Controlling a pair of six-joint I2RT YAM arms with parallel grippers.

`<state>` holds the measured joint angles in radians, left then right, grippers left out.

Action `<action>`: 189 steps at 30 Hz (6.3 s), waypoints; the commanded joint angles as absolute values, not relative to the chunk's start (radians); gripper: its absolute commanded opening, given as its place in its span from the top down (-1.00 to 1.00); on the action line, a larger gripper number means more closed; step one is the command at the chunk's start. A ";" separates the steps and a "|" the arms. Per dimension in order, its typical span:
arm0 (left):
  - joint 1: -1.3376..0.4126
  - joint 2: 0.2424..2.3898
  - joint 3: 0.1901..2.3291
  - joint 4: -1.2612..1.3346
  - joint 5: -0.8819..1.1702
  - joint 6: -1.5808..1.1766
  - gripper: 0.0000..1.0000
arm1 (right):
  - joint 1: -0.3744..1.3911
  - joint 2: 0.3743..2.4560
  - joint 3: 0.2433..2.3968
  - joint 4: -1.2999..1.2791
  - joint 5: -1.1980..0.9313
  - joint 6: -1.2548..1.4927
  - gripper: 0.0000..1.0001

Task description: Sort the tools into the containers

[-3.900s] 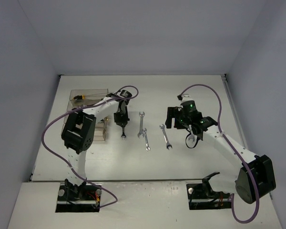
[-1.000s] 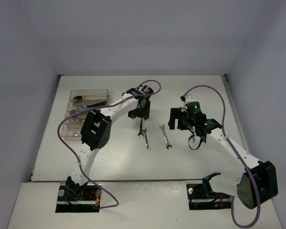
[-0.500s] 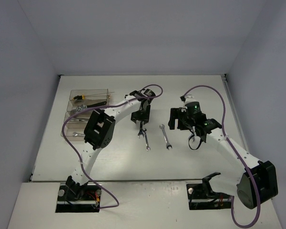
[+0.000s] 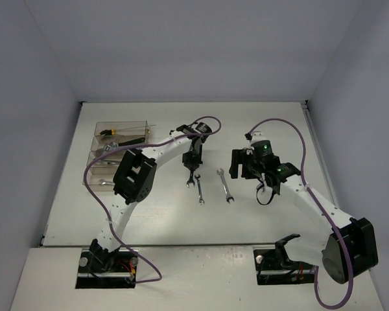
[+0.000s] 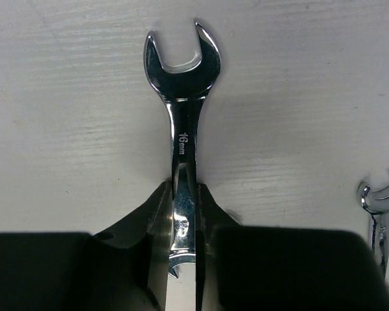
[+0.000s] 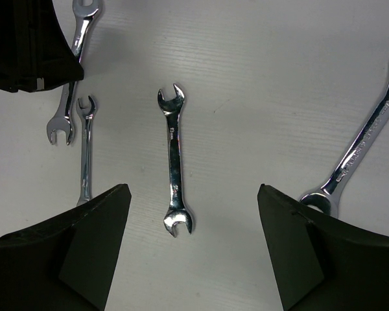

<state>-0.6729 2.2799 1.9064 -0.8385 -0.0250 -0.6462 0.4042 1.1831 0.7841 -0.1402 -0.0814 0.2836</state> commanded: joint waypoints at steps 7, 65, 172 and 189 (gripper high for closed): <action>-0.630 2.036 1.736 -0.886 -0.125 -0.668 1.00 | 0.397 1.183 0.778 -0.112 -0.070 0.276 -0.53; 0.089 1.324 0.915 -0.601 -0.106 -1.453 0.54 | 0.395 1.205 0.768 -0.098 -0.062 0.266 -0.53; -0.047 1.395 1.074 -0.754 -0.141 -1.313 1.00 | 0.386 0.983 0.711 -0.129 -0.127 0.397 -0.53; 0.025 1.380 1.010 -0.689 -0.096 -1.318 0.38 | 0.387 1.199 0.752 -0.147 -0.111 0.344 -0.54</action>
